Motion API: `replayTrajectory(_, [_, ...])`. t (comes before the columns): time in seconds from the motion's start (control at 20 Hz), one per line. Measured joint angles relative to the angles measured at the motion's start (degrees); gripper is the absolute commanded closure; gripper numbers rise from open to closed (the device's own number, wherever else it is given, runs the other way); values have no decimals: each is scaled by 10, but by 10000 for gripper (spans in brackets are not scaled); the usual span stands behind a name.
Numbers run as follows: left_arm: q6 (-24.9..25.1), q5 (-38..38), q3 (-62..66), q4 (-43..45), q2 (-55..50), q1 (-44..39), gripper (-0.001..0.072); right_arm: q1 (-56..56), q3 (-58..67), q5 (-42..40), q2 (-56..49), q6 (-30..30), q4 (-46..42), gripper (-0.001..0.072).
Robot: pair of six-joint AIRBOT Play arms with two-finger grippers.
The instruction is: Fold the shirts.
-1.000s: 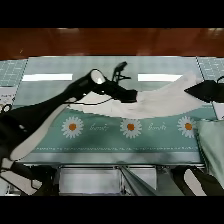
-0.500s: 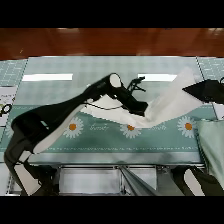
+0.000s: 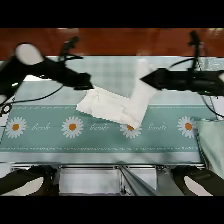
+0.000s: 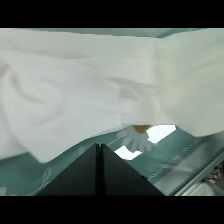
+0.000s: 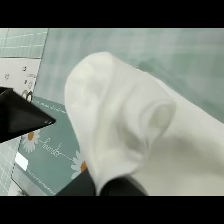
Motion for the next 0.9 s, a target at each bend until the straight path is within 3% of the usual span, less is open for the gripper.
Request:
replayTrajectory(0.25, [1, 25, -180, 25, 228, 92, 693, 131, 126, -69, -209, -1, 24, 680])
replayTrajectory(0.5, [-5, 32, -273, 32, 335, 123, 693, 186, 243, -80, -374, -2, 57, 679])
replayTrajectory(0.55, [-6, 33, -281, 33, 342, 125, 693, 191, 258, -77, -396, -2, 64, 593])
replayTrajectory(0.6, [-6, 35, -288, 33, 346, 127, 693, 195, 270, -75, -416, -2, 73, 337])
replayTrajectory(0.65, [-7, 37, -292, 33, 348, 128, 693, 197, 277, -74, -431, -1, 81, 296])
replayTrajectory(0.85, [-8, 66, -301, 32, 345, 130, 689, 180, 292, -17, -452, 2, 95, 299])
replayTrajectory(0.9, [-9, 71, -302, 33, 344, 130, 656, 164, 294, 8, -446, 4, 94, 299])
